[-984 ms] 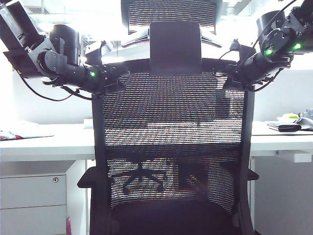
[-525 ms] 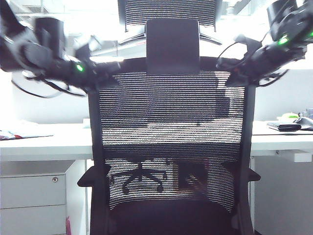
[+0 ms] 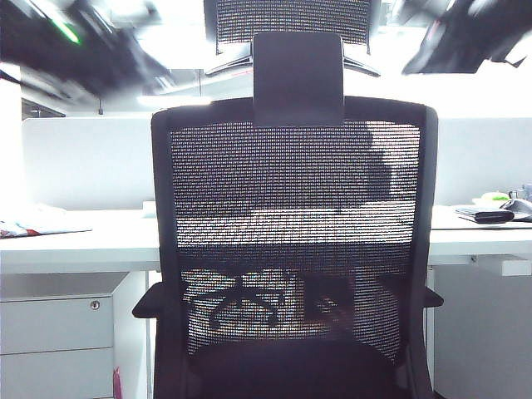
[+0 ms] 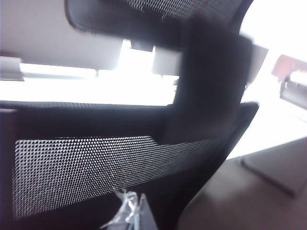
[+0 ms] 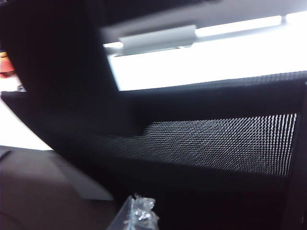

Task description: Push the black chair under the table.

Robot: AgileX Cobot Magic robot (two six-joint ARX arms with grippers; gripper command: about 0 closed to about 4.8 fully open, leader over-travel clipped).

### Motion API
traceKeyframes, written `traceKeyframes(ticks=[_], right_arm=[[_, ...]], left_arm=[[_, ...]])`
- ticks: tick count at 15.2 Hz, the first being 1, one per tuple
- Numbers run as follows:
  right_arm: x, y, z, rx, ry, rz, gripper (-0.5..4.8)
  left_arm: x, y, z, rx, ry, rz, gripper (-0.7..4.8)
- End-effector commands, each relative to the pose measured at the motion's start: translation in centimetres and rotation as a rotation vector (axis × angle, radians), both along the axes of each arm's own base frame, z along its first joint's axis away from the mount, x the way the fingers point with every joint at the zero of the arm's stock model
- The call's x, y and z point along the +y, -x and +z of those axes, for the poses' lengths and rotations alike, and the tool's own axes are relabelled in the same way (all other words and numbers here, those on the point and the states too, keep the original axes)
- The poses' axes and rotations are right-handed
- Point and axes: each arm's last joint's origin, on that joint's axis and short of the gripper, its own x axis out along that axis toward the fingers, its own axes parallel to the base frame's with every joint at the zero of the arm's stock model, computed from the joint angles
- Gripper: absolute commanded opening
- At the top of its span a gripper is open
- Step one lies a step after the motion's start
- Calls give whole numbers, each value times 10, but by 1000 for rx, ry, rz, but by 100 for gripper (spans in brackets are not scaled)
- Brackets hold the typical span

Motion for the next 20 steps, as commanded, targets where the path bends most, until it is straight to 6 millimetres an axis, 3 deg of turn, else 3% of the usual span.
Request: traceKeyframes(ticks=[1,4,6,11,15,20], right_arm=[[-10,57,22,-28,-6,-42,-5],[-23,101,31,-86,-15,-113,-5],[-27,117,31,-117,-21,-120,-5],[-31,131,21,-49,-1,-119,-4],[-30,131,21,-50,0,-119,-5],[-30,131,21,-50,0,-119,-5]], left_arm=[[20,59,13,-7,29,82,-6],[37,104,20,-6,1,158,-6],[45,127,25,-1,-2,167,-6],[64,173,21,39,-7,252,-5],[68,185,21,12,7,252,-5],[68,185,20,17,4,252,-5]])
